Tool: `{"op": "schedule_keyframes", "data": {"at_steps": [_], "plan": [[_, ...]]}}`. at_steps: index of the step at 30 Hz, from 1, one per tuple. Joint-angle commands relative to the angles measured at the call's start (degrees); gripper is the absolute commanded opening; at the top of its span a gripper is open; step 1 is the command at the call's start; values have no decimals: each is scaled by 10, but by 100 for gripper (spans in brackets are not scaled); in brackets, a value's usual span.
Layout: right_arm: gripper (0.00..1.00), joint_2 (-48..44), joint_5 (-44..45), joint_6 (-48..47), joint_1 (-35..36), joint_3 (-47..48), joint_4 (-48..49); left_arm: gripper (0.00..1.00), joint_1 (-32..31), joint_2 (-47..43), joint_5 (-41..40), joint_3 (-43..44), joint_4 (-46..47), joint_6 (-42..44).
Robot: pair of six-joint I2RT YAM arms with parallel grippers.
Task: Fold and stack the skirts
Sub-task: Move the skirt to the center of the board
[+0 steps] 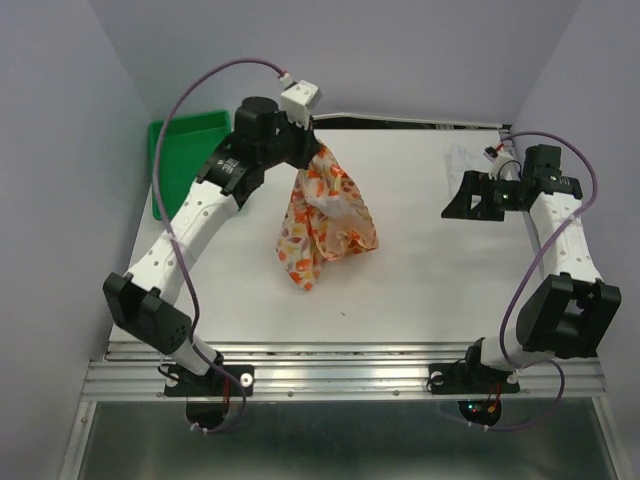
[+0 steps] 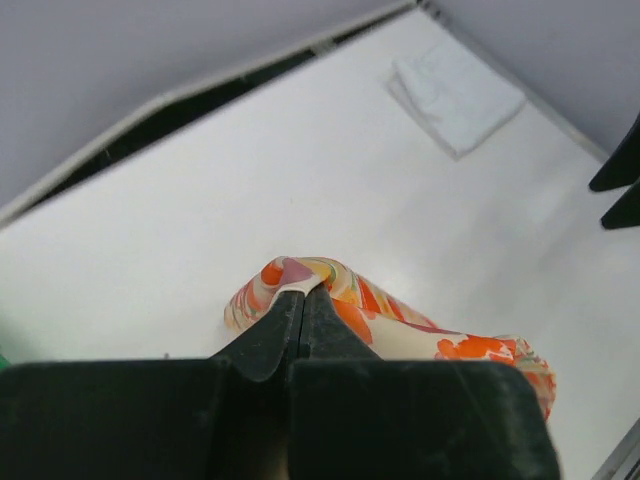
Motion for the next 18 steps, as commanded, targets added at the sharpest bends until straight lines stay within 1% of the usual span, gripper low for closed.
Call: {"op": "schedule_keyframes", "data": {"at_steps": [1,3,5,6,8,10,12,13,15,16,17,18], "plan": [[100,-10,-3,-16,7,11,-11,0,-26,40,-22,-63,32,-34],[100,-14,1,-26,7,0,-13,0,-26,85,4,-71,29,-45],[100,-20,3,-29,7,-19,-12,0,-26,124,33,-55,4,-47],[99,-22,7,-29,7,-25,-11,0,-26,165,44,-48,-12,-43],[96,-26,9,-28,7,-45,-5,0,-26,217,65,-18,-29,-31],[94,-27,9,-25,21,-58,2,0,-26,240,71,-6,-25,-5],[91,-33,12,-20,33,-78,20,0,-26,270,70,6,-19,1],[90,-34,13,-18,41,-85,27,0,-25,283,71,29,-20,6],[88,-41,31,-11,77,-106,54,0,-19,318,77,62,-32,5],[87,-45,40,-7,92,-114,79,0,-18,330,89,97,-36,1],[87,-48,53,-2,127,-123,92,2,-16,339,92,116,-40,-1],[87,-55,81,-4,143,-140,106,6,-12,357,94,134,-44,-2]]}}
